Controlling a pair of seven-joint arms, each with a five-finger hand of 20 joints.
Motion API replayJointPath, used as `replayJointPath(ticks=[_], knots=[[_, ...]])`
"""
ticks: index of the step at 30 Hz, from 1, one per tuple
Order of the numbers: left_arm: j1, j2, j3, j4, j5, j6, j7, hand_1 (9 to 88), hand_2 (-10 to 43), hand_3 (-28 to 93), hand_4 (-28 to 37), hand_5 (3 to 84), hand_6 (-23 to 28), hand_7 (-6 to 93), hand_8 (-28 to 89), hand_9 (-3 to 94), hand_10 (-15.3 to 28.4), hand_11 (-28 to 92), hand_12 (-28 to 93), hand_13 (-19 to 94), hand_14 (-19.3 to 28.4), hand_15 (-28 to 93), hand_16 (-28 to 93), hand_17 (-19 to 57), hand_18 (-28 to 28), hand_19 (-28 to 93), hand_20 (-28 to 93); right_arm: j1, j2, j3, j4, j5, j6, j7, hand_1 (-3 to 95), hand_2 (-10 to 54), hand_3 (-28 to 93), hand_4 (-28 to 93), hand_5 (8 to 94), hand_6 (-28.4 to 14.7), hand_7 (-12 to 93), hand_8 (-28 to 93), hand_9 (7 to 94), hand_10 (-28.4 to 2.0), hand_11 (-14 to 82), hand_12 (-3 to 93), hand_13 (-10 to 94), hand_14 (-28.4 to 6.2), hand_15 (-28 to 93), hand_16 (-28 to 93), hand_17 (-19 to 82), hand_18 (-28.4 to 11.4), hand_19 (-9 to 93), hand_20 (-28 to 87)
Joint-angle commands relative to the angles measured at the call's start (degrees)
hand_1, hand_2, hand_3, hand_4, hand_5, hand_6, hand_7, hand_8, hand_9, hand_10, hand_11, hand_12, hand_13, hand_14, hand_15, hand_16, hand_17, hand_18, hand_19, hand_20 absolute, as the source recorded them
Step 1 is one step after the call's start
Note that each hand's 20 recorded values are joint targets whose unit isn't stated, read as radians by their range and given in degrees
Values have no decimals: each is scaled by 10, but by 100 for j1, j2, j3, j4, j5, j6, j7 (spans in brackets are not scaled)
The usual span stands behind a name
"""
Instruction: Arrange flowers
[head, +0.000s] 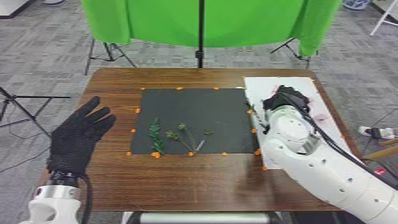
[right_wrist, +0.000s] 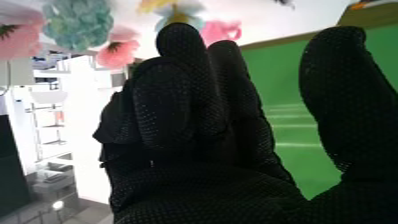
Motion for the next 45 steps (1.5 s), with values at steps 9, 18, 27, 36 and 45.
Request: replayJointPath(ticks=[9,18,27,36,45], knots=[[44,31,62,22,-376,-74,176,256,55,806,-213,398,105,136,-97,369,208,252,109,270,278,514,-85,-83,257,556,64,-13,-458,-78,363,326,-902,216,336,-95,737,-260,607,-56,108,-108,653,-214,475,177,619,-179,831,124,261,-284,925,408],[-19,-12,62,31,-250,-67,39,257,56,808,-212,401,107,137,-96,370,208,254,110,271,278,517,-85,-83,258,558,64,4,-680,-809,598,-207,-1409,127,360,-95,715,-269,666,-47,116,-111,665,-212,492,178,617,-183,842,122,260,-284,910,432],[52,-84,-18,4,-259,-35,-19,257,58,806,-211,406,110,139,-96,370,209,256,111,271,279,518,-86,-83,258,560,65,-119,-510,-1273,898,-650,-869,-58,562,-95,622,-283,919,-9,186,83,882,-93,450,252,737,-122,806,173,336,-283,932,477],[47,-131,-49,-7,-232,-42,-81,258,57,808,-210,407,111,139,-96,371,209,257,109,271,278,518,-86,-83,258,561,65,176,-47,-1717,880,-1398,917,145,547,-95,713,-283,936,-13,214,94,920,-94,435,258,768,-110,805,184,366,-276,932,545],[90,-119,-54,-28,-245,4,-70,258,57,809,-211,408,111,139,-96,371,210,258,110,271,279,521,-86,-83,259,562,65,527,262,-1792,501,-1687,1760,334,549,-95,740,-283,937,-26,233,94,928,-99,442,261,773,-114,813,189,367,-276,932,556]])
